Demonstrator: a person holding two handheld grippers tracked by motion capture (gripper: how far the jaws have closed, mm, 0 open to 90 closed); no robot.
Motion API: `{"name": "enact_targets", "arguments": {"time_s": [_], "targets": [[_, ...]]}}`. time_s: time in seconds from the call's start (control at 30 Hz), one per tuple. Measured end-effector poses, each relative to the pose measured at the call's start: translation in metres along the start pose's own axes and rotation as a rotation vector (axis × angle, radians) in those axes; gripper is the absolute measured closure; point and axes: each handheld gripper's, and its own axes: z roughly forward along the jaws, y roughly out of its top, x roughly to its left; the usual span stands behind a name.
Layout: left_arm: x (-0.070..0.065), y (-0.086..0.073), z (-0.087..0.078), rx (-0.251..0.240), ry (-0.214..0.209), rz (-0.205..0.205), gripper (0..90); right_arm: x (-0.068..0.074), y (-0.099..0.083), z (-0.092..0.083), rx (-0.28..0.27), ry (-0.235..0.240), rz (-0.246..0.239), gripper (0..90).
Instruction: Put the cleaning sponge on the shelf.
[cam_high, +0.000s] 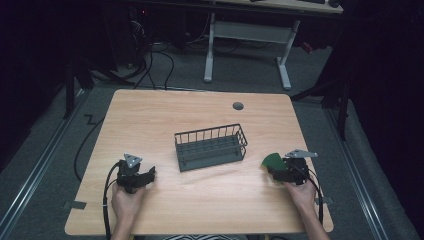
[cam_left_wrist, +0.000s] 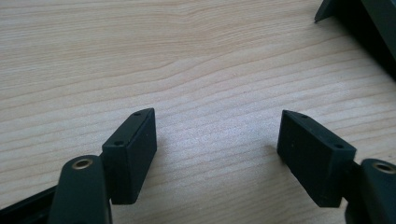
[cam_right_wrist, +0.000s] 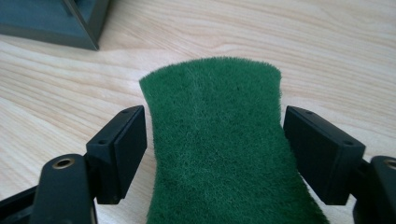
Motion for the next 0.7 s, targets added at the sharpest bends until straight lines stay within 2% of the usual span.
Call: {"name": "enact_targets", "arguments": {"time_s": [0.17, 0.4, 0.7], "targets": [[0.000, 0.000, 0.000, 0.000, -0.002, -0.002, 28.6, 0.001, -0.002, 0.000, -0.003, -0.014, -0.019, 27.7], [0.000, 0.000, 0.000, -0.001, -0.001, 0.000, 28.2, 0.001, -0.002, -0.002, -0.010, -0.009, -0.014, 30.0], [0.000, 0.000, 0.000, -0.001, -0.003, 0.000, 27.9, 0.000, 0.002, -0.011, -0.046, 0.009, 0.002, 30.2]]}}
